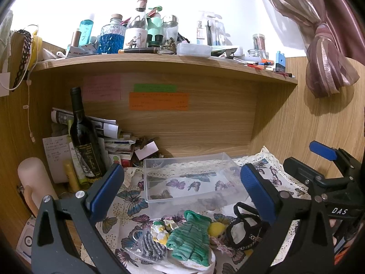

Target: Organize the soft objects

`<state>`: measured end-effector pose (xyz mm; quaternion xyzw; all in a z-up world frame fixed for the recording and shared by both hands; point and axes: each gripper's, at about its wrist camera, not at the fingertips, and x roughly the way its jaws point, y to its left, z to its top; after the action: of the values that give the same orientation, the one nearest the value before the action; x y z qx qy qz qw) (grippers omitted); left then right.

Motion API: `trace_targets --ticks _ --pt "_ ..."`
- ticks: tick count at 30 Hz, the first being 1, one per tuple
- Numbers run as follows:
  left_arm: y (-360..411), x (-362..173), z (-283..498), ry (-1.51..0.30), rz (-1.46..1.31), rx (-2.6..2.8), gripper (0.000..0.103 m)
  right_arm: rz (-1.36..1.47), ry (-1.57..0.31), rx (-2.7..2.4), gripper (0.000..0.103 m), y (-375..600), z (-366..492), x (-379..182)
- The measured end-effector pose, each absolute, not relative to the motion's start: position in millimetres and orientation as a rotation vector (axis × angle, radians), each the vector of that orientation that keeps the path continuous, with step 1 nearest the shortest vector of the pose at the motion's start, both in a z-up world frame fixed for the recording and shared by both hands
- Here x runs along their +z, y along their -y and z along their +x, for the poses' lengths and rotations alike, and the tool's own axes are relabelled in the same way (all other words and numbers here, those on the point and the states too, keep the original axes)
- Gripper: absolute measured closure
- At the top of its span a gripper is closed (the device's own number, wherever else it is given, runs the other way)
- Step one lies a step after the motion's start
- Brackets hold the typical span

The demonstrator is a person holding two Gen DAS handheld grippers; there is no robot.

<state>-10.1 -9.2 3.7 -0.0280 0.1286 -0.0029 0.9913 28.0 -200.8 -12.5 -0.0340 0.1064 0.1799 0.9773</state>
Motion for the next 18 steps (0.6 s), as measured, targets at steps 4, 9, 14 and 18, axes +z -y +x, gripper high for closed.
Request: trace_targets --ticks 4,9,14,18 --pt "10.0 4.2 -10.8 -0.256 -0.056 -0.007 0.000 -0.065 -0.212 0.361 0.000 202.4 27.6 -12.2" --pt "12.4 3.1 -12.5 -0.252 -0.045 -0.010 0.000 -0.062 -0.208 0.362 0.000 203.8 26.6 -11.8" --pt "13.2 3.2 -12.5 -0.252 -0.044 -0.011 0.000 -0.062 -0.207 0.363 0.000 203.6 26.1 -11.8" --pt "13.6 2.9 -12.8 -0.253 -0.044 -0.010 0.000 -0.062 -0.205 0.364 0.000 203.5 25.7 -11.5"
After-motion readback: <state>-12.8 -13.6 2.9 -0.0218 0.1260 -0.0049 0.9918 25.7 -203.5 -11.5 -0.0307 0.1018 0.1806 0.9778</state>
